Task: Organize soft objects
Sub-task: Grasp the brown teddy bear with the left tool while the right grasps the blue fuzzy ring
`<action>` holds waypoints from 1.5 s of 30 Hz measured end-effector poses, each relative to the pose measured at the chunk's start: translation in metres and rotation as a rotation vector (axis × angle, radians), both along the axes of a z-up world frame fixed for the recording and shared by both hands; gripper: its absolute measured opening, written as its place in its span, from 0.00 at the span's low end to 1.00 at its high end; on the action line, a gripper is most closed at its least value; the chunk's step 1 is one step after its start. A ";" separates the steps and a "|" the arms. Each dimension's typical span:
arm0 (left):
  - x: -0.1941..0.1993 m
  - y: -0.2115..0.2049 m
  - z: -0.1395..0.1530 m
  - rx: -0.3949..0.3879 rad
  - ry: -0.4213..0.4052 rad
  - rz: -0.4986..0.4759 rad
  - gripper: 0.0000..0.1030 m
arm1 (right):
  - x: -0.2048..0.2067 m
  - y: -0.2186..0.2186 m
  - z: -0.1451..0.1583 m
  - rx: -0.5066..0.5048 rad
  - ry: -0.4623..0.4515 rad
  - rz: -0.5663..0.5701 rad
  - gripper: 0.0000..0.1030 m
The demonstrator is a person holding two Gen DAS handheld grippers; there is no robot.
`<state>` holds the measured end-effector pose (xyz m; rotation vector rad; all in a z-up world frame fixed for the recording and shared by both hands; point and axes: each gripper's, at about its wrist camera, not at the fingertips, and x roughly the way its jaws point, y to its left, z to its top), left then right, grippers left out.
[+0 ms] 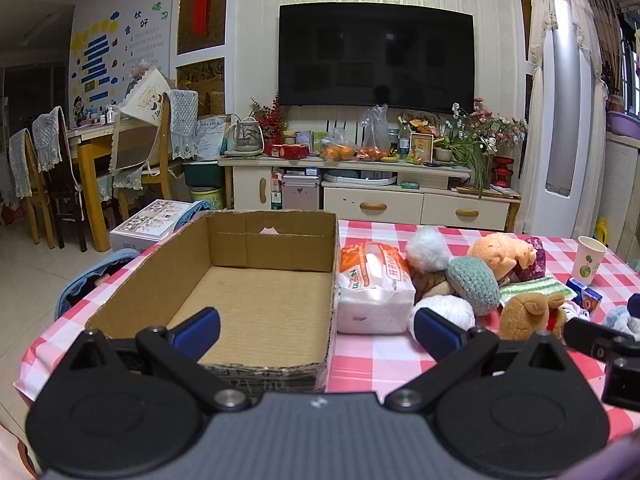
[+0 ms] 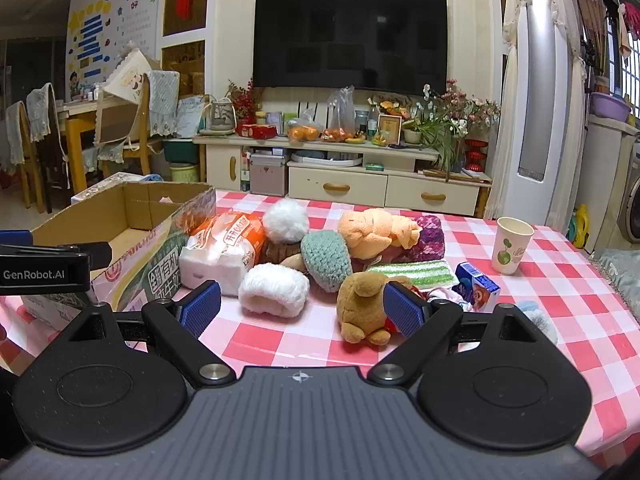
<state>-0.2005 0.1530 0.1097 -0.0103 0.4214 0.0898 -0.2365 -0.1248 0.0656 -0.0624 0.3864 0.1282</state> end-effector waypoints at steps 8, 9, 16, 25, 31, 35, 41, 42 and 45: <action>0.000 -0.014 -0.002 0.014 -0.003 -0.053 0.99 | -0.005 -0.015 -0.005 -0.030 -0.031 -0.051 1.00; 0.000 -0.018 -0.003 0.015 -0.001 -0.063 0.99 | -0.005 -0.019 -0.007 -0.037 -0.035 -0.069 1.00; 0.009 -0.048 -0.009 0.030 0.031 -0.156 0.99 | 0.002 -0.060 -0.015 -0.030 -0.027 -0.219 1.00; 0.037 -0.105 -0.023 0.010 0.089 -0.351 0.99 | 0.013 -0.123 -0.032 -0.002 -0.002 -0.398 1.00; 0.077 -0.148 -0.038 0.057 0.132 -0.503 0.99 | 0.031 -0.163 -0.038 0.089 0.080 -0.462 1.00; 0.107 -0.163 -0.049 0.091 0.161 -0.557 0.99 | 0.042 -0.179 -0.047 0.134 0.153 -0.476 1.00; 0.144 -0.168 -0.065 0.096 0.218 -0.599 0.91 | 0.050 -0.193 -0.049 0.175 0.187 -0.471 1.00; 0.148 -0.169 -0.068 0.101 0.223 -0.607 0.91 | 0.050 -0.194 -0.049 0.187 0.193 -0.469 1.00; 0.159 -0.173 -0.074 0.090 0.246 -0.624 0.91 | 0.061 -0.195 -0.053 0.189 0.217 -0.467 1.00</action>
